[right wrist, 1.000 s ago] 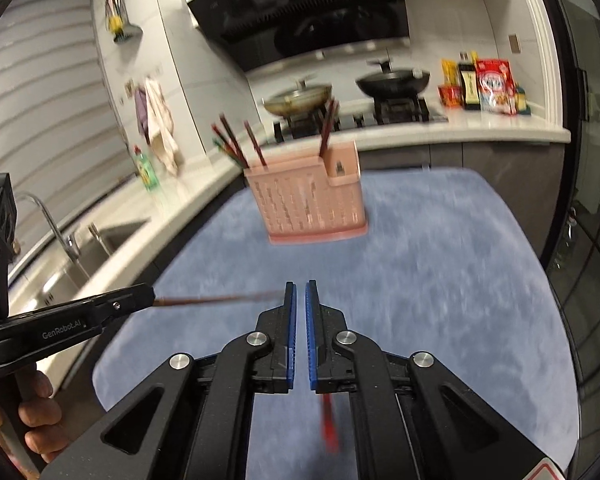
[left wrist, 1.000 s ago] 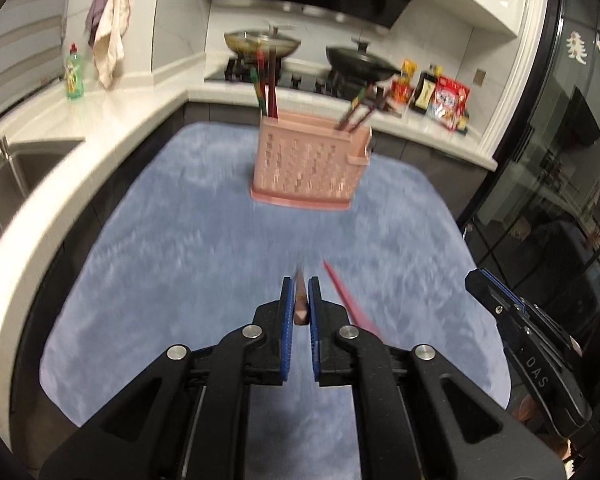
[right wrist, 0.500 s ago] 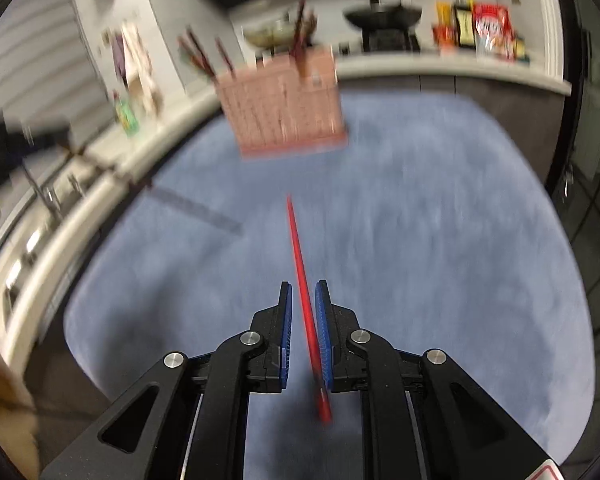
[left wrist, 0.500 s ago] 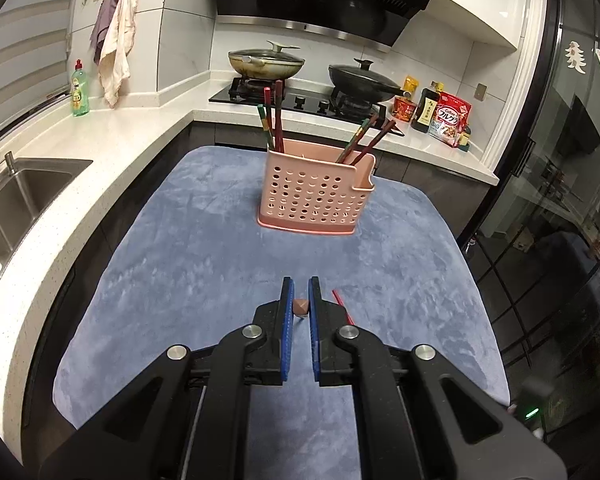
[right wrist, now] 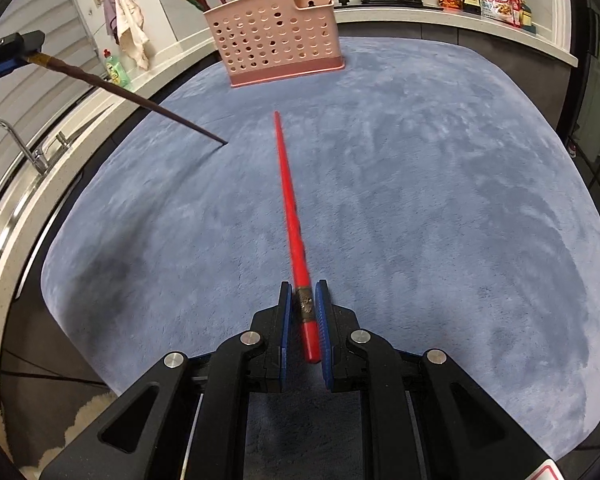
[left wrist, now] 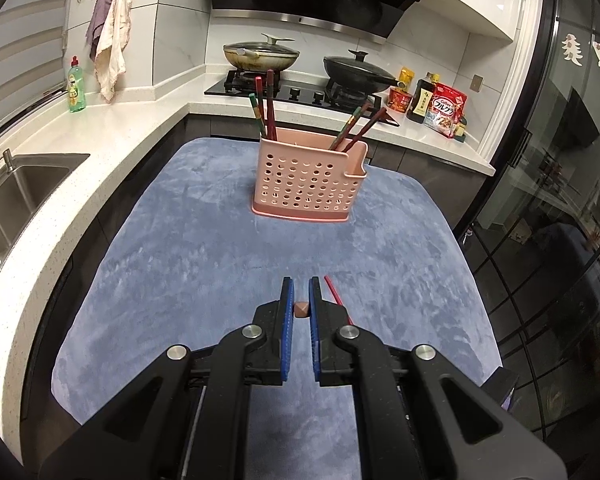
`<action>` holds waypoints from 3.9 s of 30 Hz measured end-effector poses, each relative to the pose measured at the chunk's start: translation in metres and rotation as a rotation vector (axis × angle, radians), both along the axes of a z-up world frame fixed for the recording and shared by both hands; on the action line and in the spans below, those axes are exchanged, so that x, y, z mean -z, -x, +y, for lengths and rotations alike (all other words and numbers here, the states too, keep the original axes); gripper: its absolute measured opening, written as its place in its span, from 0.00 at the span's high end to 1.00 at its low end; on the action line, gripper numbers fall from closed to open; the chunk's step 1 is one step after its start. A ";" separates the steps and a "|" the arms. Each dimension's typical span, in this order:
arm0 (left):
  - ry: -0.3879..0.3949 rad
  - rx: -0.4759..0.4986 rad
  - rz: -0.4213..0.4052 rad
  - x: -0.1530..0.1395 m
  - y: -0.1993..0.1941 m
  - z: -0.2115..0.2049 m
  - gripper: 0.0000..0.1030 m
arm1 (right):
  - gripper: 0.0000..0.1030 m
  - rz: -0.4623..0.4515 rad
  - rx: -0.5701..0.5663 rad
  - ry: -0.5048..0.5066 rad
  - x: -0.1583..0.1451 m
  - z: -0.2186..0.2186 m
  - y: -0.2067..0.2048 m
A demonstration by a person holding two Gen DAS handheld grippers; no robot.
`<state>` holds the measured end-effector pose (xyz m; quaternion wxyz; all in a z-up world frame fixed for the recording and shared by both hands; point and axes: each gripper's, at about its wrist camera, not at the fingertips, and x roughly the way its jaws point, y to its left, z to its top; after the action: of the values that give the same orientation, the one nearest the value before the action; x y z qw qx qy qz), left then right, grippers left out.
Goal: Organize utensils
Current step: 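Lift both chopsticks and carry them toward the pink holder with both tools, then lower the chopsticks into the holder and open both tools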
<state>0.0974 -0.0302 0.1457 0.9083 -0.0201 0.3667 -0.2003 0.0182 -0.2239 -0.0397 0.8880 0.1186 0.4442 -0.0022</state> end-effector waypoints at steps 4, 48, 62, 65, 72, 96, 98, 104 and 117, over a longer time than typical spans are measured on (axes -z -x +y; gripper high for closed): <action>-0.004 0.007 0.004 0.000 0.003 -0.001 0.93 | 0.90 0.005 0.003 0.005 0.001 0.000 0.000; -0.084 0.073 0.406 0.164 0.059 0.029 0.75 | 0.92 -0.398 0.085 0.012 -0.181 -0.013 0.004; -0.061 0.042 0.271 0.106 0.049 0.041 0.93 | 0.92 -0.418 0.075 0.029 -0.187 -0.014 0.004; -0.056 0.034 0.157 0.064 0.034 0.042 0.93 | 0.92 -0.437 0.065 0.032 -0.194 -0.014 -0.002; -0.029 0.043 -0.051 -0.023 -0.018 0.024 0.93 | 0.92 -0.505 0.039 0.038 -0.217 -0.016 -0.034; 0.072 -0.047 -0.402 -0.161 -0.212 -0.070 0.93 | 0.92 -0.727 0.065 -0.078 -0.320 -0.066 -0.232; 0.068 -0.048 -0.382 -0.150 -0.224 -0.072 0.93 | 0.92 -0.710 0.068 -0.074 -0.312 -0.067 -0.246; 0.031 -0.056 -0.321 -0.111 -0.249 -0.077 0.93 | 0.92 -0.611 0.071 -0.089 -0.266 -0.070 -0.278; -0.038 -0.056 -0.264 -0.070 -0.259 -0.092 0.85 | 0.77 -0.525 0.053 -0.053 -0.226 -0.056 -0.301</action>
<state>0.3568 -0.1223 0.2153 0.9540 0.0136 0.2473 -0.1688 0.3193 -0.2799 0.1865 0.9690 0.1500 0.1954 0.0168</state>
